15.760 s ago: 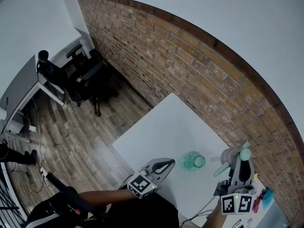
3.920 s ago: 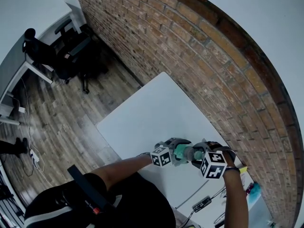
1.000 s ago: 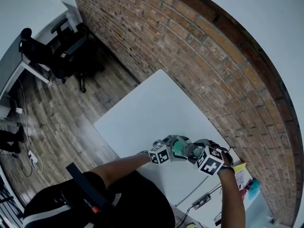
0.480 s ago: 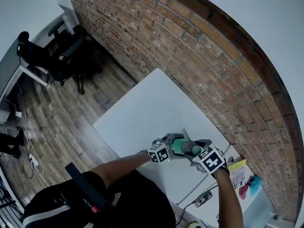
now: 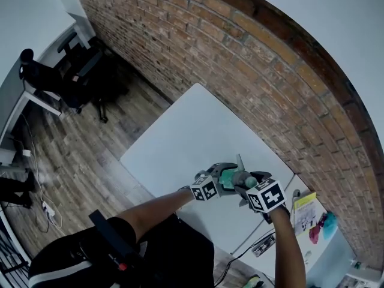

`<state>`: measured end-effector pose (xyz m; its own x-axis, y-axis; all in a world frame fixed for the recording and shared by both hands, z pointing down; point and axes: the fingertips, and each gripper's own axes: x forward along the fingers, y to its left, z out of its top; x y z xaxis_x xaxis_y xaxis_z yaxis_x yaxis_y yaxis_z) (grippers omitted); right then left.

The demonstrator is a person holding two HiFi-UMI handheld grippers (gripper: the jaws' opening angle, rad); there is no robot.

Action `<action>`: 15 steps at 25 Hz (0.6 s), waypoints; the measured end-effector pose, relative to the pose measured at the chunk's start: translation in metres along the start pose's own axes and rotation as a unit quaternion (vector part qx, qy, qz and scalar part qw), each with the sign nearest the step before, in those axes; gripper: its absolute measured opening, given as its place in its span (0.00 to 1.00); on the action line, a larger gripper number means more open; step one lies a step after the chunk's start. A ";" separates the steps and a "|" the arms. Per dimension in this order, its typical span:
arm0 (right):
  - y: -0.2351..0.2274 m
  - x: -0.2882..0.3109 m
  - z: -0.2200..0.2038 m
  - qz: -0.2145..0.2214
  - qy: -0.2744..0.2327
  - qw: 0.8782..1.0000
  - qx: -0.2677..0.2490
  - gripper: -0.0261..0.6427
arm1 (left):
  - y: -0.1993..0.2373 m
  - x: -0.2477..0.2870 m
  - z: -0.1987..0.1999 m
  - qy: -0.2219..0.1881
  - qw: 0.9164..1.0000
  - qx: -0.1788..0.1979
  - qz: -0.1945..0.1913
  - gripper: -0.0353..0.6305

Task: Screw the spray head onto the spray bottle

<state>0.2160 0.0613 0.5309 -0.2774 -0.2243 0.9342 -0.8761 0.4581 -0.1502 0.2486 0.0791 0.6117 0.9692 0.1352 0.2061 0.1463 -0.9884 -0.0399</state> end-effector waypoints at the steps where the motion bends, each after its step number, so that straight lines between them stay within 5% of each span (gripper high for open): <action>1: 0.000 0.000 0.000 -0.002 -0.003 1.000 0.004 0.46 | 0.000 0.000 0.000 0.002 1.000 0.000 0.001 0.69; 15: 0.002 -0.001 0.002 0.005 -0.011 0.999 -0.048 0.46 | 0.002 0.000 -0.001 0.006 0.999 -0.015 0.042 0.69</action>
<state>0.2136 0.0608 0.5290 -0.2947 -0.2374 0.9256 -0.8321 0.5400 -0.1264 0.2489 0.0769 0.6125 0.9751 0.0518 0.2157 0.0592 -0.9979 -0.0276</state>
